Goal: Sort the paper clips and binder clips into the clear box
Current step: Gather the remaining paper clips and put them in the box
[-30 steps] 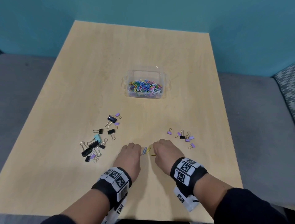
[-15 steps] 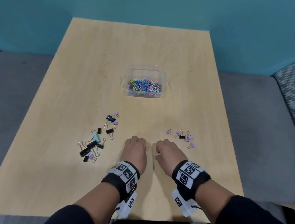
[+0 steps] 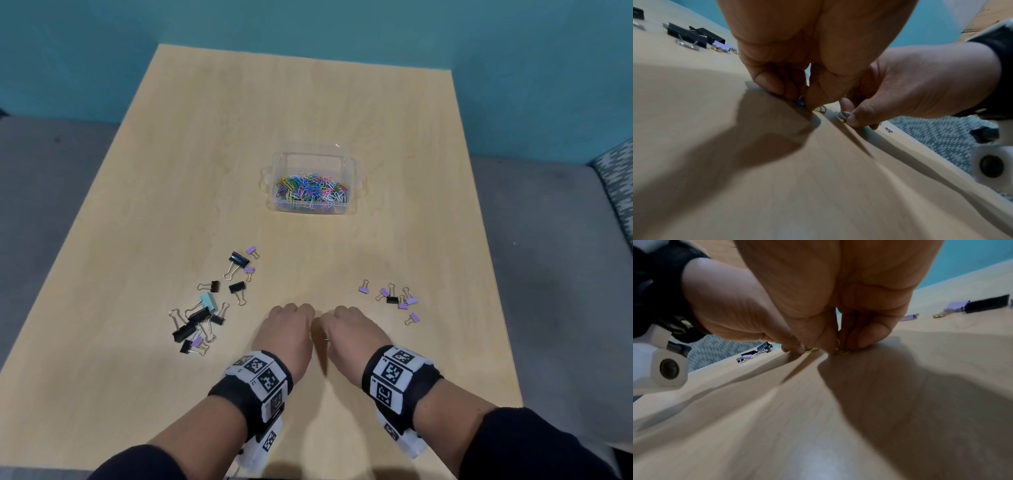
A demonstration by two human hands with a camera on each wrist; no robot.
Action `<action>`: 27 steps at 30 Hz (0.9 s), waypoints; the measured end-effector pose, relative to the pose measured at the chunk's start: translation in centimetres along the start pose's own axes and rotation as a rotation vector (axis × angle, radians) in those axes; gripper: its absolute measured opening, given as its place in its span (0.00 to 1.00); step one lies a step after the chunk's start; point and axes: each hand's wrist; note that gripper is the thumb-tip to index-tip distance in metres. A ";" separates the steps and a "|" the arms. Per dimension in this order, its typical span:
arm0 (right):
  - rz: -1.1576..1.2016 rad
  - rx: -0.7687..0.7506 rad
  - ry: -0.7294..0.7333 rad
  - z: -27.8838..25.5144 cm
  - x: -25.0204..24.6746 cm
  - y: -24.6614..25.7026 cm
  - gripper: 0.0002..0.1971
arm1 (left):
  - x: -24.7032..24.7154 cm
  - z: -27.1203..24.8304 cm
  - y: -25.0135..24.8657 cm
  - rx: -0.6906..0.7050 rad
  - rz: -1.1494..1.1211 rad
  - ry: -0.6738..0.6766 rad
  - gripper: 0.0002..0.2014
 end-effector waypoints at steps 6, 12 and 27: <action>-0.013 0.000 -0.007 -0.2 -0.1 0.5 0.22 | -0.3 -0.6 0.9 -0.006 -0.003 -0.029 0.09; -0.072 -0.037 -0.025 -0.6 -0.3 0.6 0.15 | -1.4 -1.4 2.6 -0.298 -0.378 -0.099 0.08; 0.397 0.293 -0.422 7.3 -9.7 -2.4 0.09 | -9.7 7.9 2.5 -0.226 -0.559 -0.358 0.12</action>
Point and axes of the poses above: each hand's wrist, its own z-axis towards the middle knuckle, its own x-axis out of the palm, y = z × x, and after that the axes turned 9 degrees about -y, right-handed
